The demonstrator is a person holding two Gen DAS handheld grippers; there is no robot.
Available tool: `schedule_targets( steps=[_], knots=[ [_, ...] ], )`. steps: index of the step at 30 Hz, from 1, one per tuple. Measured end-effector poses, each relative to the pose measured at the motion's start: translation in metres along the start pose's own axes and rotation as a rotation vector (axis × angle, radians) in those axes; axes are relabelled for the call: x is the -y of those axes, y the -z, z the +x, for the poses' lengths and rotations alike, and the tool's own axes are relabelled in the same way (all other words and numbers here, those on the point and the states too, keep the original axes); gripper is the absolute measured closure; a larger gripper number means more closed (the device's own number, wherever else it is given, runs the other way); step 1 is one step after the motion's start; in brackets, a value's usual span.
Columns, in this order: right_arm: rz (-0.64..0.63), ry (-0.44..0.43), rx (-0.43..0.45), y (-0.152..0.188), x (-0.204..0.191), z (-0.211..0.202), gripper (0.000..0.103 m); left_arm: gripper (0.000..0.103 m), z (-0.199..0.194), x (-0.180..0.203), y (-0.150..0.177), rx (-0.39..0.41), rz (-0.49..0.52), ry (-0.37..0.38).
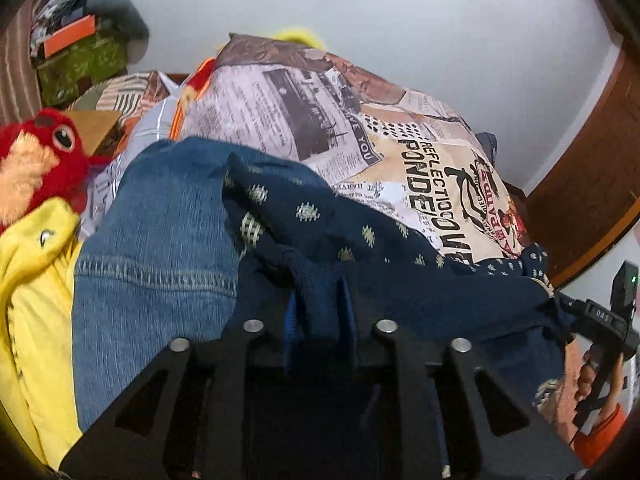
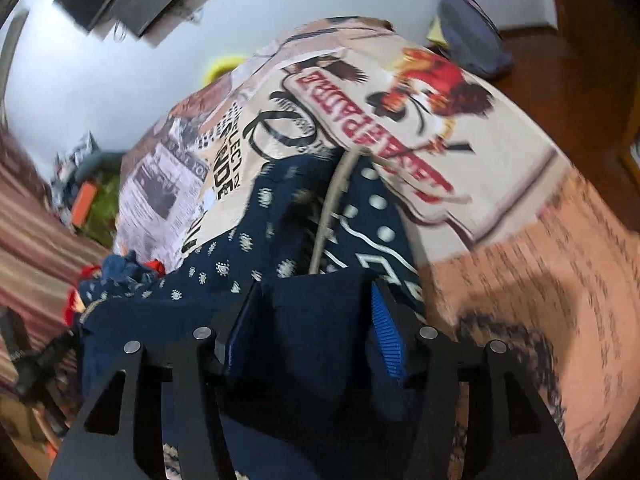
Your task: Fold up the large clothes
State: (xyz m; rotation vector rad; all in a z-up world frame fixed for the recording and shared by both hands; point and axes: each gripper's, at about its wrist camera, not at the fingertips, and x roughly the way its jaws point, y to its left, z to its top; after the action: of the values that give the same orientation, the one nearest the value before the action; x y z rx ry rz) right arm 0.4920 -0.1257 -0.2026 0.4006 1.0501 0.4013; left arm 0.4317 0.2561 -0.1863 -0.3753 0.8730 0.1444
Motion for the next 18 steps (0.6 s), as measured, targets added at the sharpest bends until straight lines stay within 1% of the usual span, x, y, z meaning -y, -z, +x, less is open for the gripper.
schedule_targets(
  steps=[1,2,3,4,6,9,12,14,18],
  knots=[
    [0.015,-0.002,-0.003,0.002,0.004,-0.005,0.052,0.063,-0.002,0.001,0.0,-0.009,-0.004,0.001],
    [0.022,0.0,-0.001,0.005,0.006,-0.014,0.052,0.057,-0.007,0.002,0.001,-0.019,-0.004,-0.004],
    [0.022,0.009,0.005,0.006,0.006,-0.019,0.051,0.048,-0.013,0.004,0.002,-0.02,0.003,-0.004],
    [0.009,0.045,0.02,0.008,0.003,-0.028,0.051,0.04,-0.02,0.007,0.004,-0.017,0.021,-0.004],
    [-0.037,0.095,0.052,0.011,-0.003,-0.044,0.051,0.034,-0.037,0.016,0.009,-0.019,0.074,-0.009],
    [-0.109,0.105,0.069,0.02,-0.013,-0.067,0.051,0.032,-0.061,0.03,0.019,0.006,0.153,-0.017],
    [-0.165,0.096,0.05,0.03,-0.023,-0.073,0.051,0.028,-0.073,0.044,0.034,0.014,0.246,-0.039],
    [-0.215,0.078,0.023,0.042,-0.034,-0.073,0.05,0.026,-0.074,0.053,0.047,-0.002,0.296,-0.048],
    [-0.277,0.008,-0.042,0.063,-0.051,-0.057,0.05,0.025,-0.057,0.063,0.066,-0.063,0.332,-0.029]
  ],
)
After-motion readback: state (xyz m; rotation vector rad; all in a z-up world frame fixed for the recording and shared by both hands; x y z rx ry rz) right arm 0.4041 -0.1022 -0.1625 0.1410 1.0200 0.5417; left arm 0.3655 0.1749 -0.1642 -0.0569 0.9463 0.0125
